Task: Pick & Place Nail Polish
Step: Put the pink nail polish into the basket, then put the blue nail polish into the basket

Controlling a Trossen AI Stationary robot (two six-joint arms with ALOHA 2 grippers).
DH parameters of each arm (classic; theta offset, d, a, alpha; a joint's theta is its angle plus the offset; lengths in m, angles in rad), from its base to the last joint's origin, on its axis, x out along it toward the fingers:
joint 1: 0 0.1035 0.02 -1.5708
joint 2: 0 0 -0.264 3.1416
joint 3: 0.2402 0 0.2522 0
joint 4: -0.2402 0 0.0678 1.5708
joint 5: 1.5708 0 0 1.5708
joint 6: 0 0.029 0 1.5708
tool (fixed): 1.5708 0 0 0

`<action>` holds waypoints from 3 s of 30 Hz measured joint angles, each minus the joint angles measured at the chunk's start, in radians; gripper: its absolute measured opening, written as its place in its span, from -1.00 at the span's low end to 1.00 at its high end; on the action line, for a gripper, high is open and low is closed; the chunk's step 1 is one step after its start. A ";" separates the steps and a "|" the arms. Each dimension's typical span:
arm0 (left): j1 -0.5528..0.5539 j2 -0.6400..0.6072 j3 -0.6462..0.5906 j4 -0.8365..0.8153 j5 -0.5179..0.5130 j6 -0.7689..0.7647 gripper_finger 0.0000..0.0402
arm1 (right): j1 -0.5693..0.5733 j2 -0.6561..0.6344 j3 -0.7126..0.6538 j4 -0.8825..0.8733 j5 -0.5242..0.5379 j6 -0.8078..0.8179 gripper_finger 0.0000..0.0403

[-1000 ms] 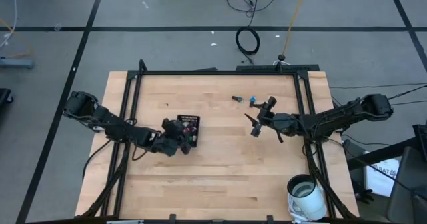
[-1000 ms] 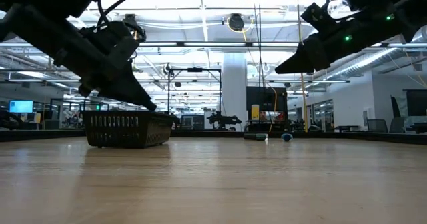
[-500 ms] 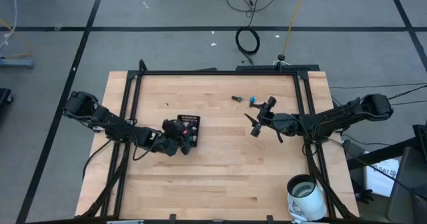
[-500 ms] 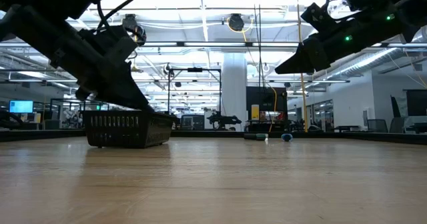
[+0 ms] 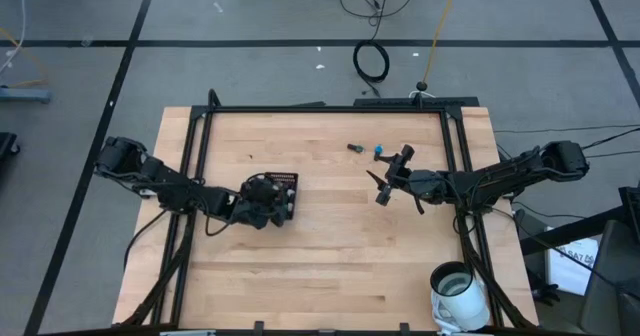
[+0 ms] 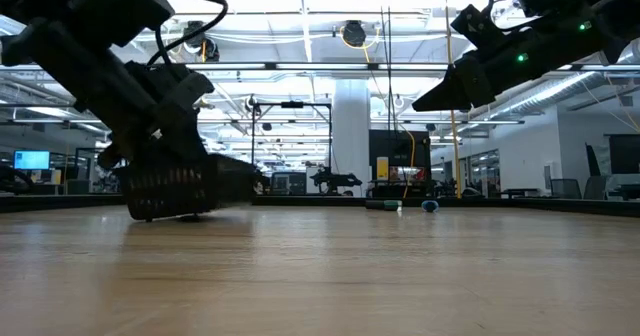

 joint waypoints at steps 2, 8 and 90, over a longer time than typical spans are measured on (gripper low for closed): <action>0.008 0.000 0.000 -0.001 0.019 0.001 0.03 | 0.000 0.000 0.000 0.000 0.000 0.000 0.06; 0.026 0.001 0.000 0.096 0.066 0.137 0.59 | 0.000 0.000 0.000 0.000 0.000 0.000 0.06; 0.272 -0.134 0.000 0.230 -0.006 0.489 0.86 | -0.505 0.387 0.124 -0.381 -0.436 0.298 -0.77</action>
